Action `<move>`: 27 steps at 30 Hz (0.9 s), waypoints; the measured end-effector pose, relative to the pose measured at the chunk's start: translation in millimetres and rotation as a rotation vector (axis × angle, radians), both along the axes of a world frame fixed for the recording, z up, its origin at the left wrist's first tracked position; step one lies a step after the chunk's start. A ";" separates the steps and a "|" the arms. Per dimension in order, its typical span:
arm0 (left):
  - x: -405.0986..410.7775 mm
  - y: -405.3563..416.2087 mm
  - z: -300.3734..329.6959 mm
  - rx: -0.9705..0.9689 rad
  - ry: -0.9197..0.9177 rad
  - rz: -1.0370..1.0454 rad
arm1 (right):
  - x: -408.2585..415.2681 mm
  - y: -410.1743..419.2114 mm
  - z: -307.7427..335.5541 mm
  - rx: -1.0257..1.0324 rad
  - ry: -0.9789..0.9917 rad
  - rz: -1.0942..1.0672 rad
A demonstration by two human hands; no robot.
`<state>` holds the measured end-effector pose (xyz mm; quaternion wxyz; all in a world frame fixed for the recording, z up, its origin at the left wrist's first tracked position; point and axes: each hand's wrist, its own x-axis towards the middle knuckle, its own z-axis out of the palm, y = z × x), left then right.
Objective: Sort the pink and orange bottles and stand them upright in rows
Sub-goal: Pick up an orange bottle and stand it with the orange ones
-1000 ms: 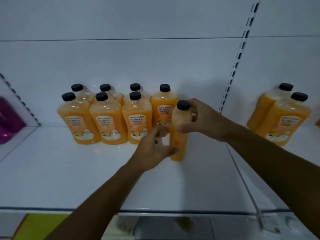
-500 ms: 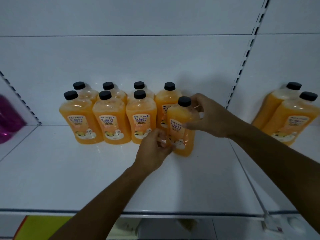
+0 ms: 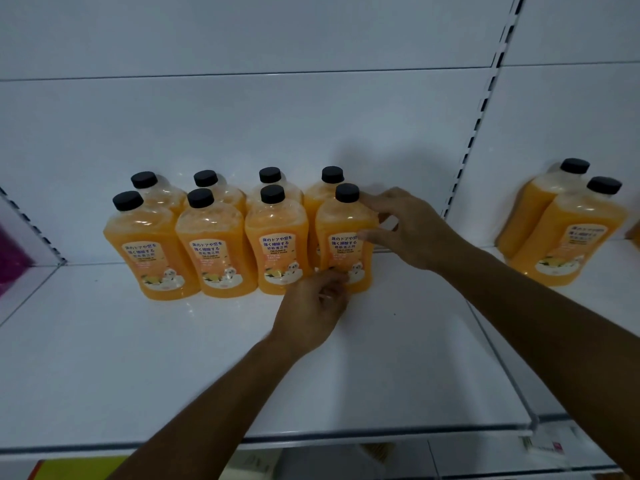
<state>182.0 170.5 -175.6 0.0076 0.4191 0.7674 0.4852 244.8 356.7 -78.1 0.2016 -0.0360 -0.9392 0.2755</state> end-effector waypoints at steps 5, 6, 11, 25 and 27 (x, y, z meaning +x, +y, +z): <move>-4.6 -1.1 -4.7 -0.031 0.065 0.017 | -4.6 -6.0 -3.7 -0.010 0.030 -0.018; -5.0 -1.6 -5.1 -0.037 0.082 0.021 | -4.9 -6.9 -4.5 -0.018 0.037 -0.027; -4.5 0.6 -3.4 -0.072 0.114 0.065 | -3.7 -14.6 -10.9 -0.016 0.022 -0.069; 51.0 88.1 13.6 -0.234 0.030 -0.238 | 113.1 43.3 -9.4 0.063 0.037 -0.377; 66.4 113.8 13.8 -0.257 -0.005 -0.229 | 142.6 67.1 -5.2 0.058 0.103 -0.453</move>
